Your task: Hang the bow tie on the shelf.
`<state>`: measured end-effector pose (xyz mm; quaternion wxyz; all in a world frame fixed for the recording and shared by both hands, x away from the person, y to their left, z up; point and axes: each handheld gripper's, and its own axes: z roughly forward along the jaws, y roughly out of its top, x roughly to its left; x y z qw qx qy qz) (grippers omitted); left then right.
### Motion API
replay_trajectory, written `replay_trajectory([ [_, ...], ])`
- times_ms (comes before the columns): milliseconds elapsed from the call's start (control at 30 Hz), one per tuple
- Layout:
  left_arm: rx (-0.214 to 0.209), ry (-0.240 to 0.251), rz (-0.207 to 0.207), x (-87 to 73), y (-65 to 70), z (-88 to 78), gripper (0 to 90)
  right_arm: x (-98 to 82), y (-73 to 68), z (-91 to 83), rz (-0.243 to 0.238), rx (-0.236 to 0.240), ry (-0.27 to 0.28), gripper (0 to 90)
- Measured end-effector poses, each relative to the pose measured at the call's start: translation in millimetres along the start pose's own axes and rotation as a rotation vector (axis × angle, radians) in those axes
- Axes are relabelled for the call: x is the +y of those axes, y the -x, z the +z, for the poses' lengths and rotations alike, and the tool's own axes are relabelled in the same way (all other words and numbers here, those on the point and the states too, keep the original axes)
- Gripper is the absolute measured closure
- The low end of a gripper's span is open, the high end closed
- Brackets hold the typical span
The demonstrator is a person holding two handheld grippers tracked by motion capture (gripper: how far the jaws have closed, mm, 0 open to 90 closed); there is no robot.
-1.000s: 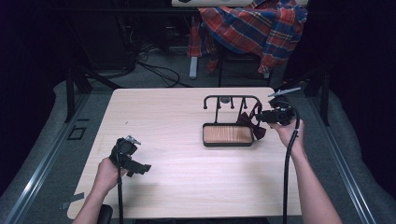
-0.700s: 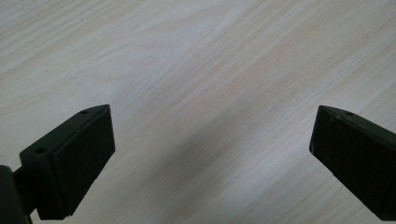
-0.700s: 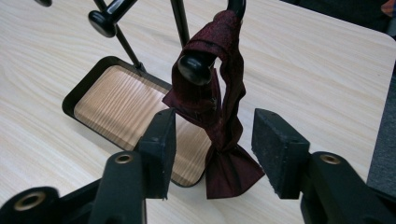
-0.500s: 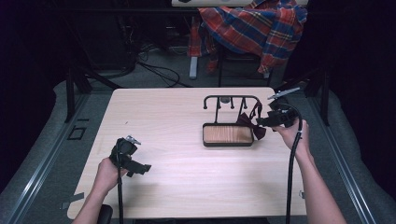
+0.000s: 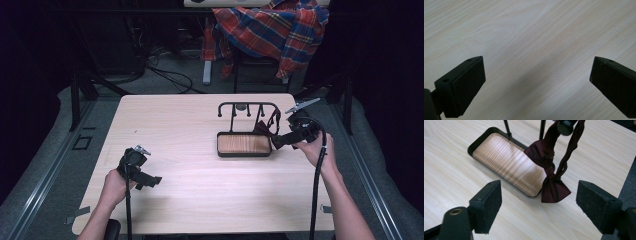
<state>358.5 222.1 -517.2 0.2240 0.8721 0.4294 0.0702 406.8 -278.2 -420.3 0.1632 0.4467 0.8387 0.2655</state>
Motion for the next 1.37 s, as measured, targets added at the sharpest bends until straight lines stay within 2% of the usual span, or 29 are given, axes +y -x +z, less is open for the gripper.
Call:
replay_trajectory([
  [167, 0.001, 0.0, 0.001, -0.1, 0.3, -0.2, 0.2, -6.5, -6.9, -8.5, -0.005, 0.023, 0.009, 14.9],
  [433, 0.002, 0.0, 0.002, -0.3, 0.5, -0.2, 0.2, -16.6, -19.6, -4.6, -0.026, 0.042, -0.018, 11.9],
  [500, 0.003, 0.001, 0.005, -0.3, 0.4, -0.3, 0.2, -18.6, -21.5, -4.5, -0.022, 0.043, -0.011, 11.9],
  [600, 0.001, 0.002, 0.005, -0.3, 0.7, -0.3, 0.2, -26.5, -27.1, -5.9, -0.031, 0.034, 0.011, 11.4],
  [833, -0.001, -0.001, 0.008, -0.2, 1.1, -0.5, 0.1, -51.3, -44.1, -6.5, -0.055, 0.021, -0.03, 4.8],
  [1000, -0.002, -0.001, 0.011, 0.3, 2.3, 0.5, 0.1, -64.7, -49.5, -5.1, -0.07, 0.024, -0.046, 4.6],
  [1033, 0.0, -0.008, 0.013, 0.5, 2.9, 0.7, 0.1, -71.4, -51.8, -3.8, -0.059, 0.031, -0.046, 4.7],
  [1133, -0.002, -0.006, 0.014, 0.7, 2.9, 1.1, 0.1, -76.3, -55.1, -2.2, -0.06, 0.035, -0.048, 4.8],
  [1167, -0.004, -0.009, 0.015, 1.0, 2.6, 1.9, 0.1, -78.1, -58.3, 0.7, -0.09, 0.02, -0.065, 4.8],
  [1200, -0.004, -0.009, 0.015, 1.0, 2.6, 1.9, 0.1, -78.1, -58.3, 0.7, -0.09, 0.02, -0.065, 4.8],
  [1233, -0.005, -0.011, 0.016, 1.1, 2.8, 2.3, 0.2, -77.9, -59.9, 4.5, -0.117, -0.005, -0.087, 4.8],
  [1300, -0.002, -0.015, 0.015, 1.5, 2.6, 2.4, 0.1, -77.8, -58.8, 7.8, -0.121, 0.013, -0.092, 4.9],
  [1367, 0.0, -0.014, 0.013, 1.6, 2.5, 2.6, 0.1, -77.3, -57.8, 8.6, -0.129, 0.012, -0.09, 5.8],
])
